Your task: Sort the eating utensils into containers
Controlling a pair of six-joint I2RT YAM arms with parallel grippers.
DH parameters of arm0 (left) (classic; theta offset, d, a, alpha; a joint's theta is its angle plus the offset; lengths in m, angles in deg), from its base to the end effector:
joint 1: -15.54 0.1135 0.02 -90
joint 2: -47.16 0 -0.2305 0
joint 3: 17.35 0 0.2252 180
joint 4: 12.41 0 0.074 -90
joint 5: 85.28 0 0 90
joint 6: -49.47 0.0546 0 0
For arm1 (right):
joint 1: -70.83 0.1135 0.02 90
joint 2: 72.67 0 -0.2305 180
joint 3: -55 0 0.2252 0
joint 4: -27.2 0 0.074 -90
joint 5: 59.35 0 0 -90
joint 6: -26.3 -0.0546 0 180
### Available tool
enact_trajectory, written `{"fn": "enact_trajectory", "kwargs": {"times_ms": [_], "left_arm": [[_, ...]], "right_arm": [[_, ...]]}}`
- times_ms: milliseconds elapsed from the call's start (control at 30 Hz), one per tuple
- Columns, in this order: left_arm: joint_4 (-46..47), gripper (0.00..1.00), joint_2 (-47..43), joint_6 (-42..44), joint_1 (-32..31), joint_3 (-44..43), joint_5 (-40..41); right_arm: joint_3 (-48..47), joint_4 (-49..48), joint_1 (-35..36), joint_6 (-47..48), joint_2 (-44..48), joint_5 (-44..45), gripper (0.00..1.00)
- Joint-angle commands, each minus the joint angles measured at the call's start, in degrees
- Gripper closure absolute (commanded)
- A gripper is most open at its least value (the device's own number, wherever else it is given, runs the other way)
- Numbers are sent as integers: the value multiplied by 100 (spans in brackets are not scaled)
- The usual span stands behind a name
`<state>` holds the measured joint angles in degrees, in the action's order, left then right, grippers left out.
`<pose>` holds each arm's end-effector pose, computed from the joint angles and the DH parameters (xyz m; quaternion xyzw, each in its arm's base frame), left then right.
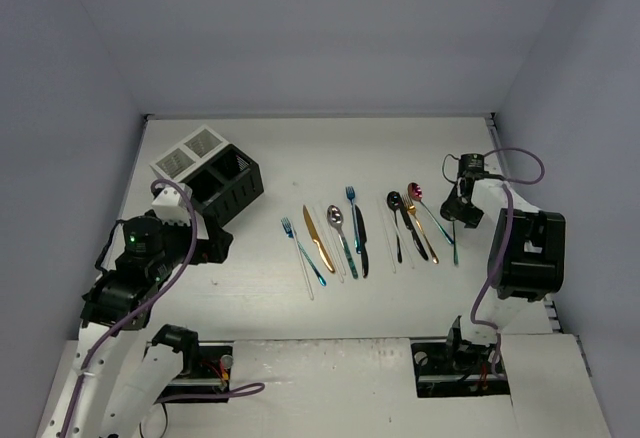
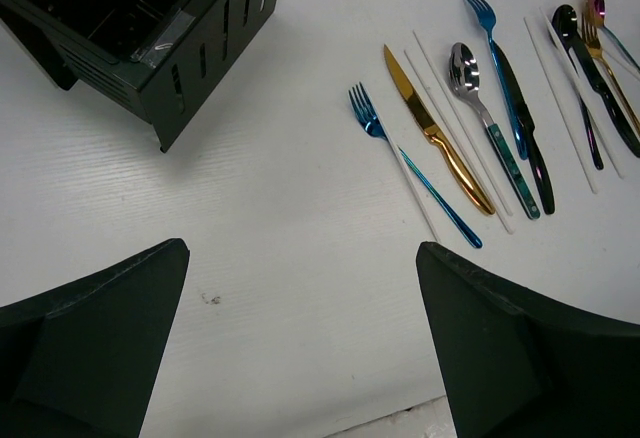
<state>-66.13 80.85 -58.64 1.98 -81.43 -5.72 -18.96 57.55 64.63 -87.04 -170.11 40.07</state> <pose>0.1335 -0.0424 0.3047 0.0169 0.8333 -0.2225 0.5057 0.3290 -0.0447 0.1491 0.2662 0.9096 -0.0311 0.3176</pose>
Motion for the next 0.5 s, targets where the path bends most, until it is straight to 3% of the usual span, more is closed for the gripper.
{"fn": "enact_trajectory", "kwargs": {"times_ms": [0,333,467], "left_arm": [[373,3,123,27,-32,-26,-117],[371,3,194,-14,-32,-74,-123],[382,3,235,-61,-33,-112,-152]], "right_arm": [[2,-253,39,165,-81,-99,59],[59,-364,39,272,-302,73,76],[24,-382,57,393,-275,132,88]]}}
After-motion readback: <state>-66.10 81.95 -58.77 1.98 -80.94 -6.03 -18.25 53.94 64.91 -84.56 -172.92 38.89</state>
